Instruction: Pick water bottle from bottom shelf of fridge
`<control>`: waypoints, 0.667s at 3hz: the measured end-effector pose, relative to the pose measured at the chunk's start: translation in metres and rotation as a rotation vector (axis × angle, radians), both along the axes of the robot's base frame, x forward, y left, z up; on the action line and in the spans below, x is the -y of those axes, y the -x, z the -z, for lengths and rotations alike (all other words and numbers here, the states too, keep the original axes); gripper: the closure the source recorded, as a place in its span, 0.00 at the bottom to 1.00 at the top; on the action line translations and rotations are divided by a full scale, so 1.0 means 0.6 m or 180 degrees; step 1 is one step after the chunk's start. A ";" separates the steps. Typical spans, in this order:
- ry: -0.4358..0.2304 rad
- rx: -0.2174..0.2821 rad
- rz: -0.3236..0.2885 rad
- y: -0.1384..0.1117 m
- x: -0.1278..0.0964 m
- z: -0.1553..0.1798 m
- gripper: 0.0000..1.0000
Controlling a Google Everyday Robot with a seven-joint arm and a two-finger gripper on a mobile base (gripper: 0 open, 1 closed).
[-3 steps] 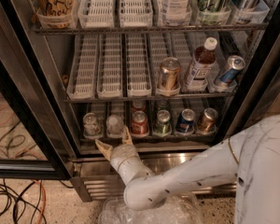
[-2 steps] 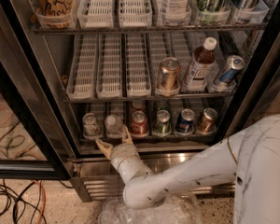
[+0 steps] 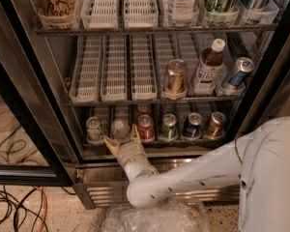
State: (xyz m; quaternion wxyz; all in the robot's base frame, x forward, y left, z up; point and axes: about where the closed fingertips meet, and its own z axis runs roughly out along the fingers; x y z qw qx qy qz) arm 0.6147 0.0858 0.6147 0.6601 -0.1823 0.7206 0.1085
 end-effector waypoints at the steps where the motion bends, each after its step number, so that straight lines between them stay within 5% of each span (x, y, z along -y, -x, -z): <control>1: 0.0018 0.0009 0.0000 -0.012 -0.001 -0.003 0.28; 2: 0.0034 0.0009 0.0008 -0.031 0.002 -0.007 0.27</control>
Offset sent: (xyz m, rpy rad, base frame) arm 0.0308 -0.0047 0.0061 -0.0186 -0.0006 -0.0053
